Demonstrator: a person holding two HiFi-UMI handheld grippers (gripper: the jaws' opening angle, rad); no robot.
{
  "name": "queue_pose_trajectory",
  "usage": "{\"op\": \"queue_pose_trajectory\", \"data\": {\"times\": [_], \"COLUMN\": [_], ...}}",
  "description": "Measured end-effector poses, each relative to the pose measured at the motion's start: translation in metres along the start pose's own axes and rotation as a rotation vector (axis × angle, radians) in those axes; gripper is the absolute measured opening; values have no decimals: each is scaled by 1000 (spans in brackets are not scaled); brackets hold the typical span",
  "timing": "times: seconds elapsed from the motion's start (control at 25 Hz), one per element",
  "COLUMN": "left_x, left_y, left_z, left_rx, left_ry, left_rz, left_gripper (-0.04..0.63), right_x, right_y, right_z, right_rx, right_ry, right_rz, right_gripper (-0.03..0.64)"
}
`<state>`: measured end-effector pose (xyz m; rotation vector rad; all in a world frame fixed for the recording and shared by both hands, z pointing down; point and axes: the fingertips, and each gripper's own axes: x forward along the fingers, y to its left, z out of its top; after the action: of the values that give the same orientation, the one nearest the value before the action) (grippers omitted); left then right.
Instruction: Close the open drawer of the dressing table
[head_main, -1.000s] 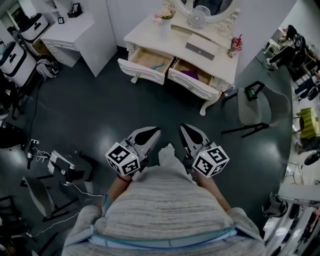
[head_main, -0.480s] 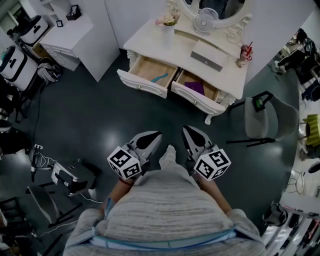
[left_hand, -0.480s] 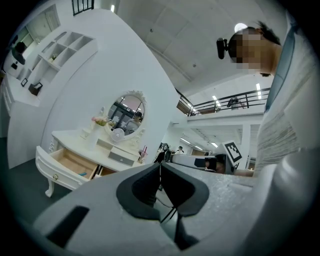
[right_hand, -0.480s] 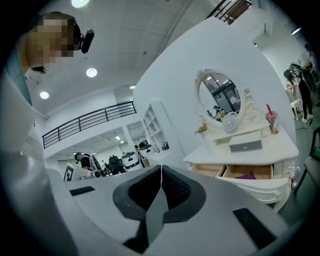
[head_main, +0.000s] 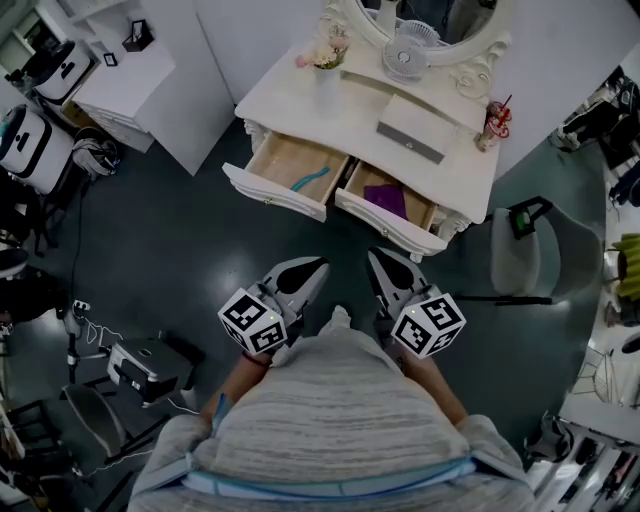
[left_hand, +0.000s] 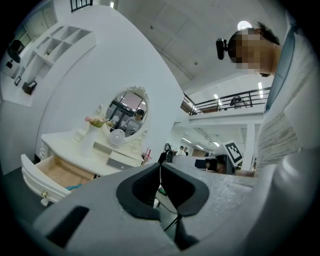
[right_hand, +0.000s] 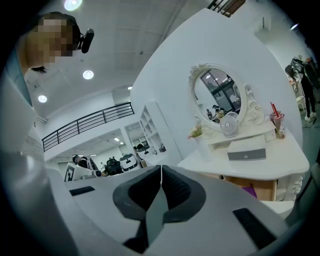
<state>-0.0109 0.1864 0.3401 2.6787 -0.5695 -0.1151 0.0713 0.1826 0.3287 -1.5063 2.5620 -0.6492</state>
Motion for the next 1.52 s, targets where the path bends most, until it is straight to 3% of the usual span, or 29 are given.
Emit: {"op": "queue_pose_trajectory", "data": {"times": [0.6, 1.04, 1.52], "left_x": [58, 82, 125], "left_y": [45, 107, 164], "left_z": [17, 12, -28], "left_rx": [24, 19, -12], "left_ry": [32, 123, 253], "left_rz": [-33, -98, -142], "left_gripper": [17, 17, 17], "right_x": [38, 72, 100], "right_y": [-51, -90, -143], "right_z": [22, 7, -38], "right_rx": [-10, 16, 12], "right_ry": [7, 23, 106], "right_rz": [-33, -191, -316], "right_gripper": [11, 12, 12]}}
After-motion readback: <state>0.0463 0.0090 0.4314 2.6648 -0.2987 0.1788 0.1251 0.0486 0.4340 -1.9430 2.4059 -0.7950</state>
